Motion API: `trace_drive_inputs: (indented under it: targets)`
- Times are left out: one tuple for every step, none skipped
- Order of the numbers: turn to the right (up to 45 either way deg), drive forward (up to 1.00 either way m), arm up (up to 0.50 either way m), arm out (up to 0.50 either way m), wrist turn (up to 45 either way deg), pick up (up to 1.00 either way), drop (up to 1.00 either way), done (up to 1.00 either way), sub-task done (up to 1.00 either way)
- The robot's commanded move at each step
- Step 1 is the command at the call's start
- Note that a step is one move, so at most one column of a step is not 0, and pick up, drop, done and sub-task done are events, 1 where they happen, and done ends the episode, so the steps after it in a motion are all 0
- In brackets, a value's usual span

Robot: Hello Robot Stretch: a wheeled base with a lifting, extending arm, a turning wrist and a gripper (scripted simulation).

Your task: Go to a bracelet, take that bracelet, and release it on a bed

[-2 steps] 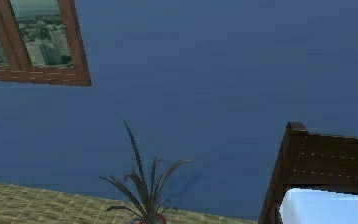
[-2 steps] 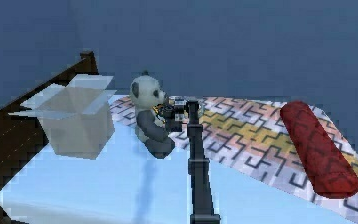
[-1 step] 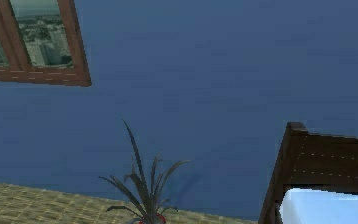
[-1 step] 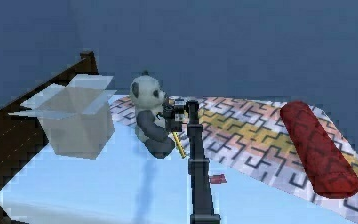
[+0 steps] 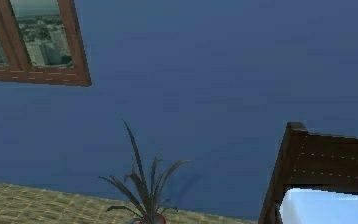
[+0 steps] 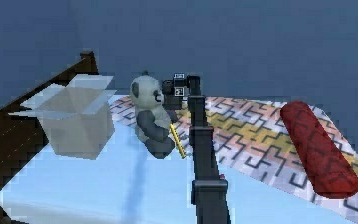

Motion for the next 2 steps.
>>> trace_drive_inputs:
  targets:
    - [0.0,0.00,0.00,-0.08,0.0,0.00,0.00,0.00,0.00]
    - [0.0,0.00,0.00,0.00,0.0,0.00,0.00,1.00,0.00]
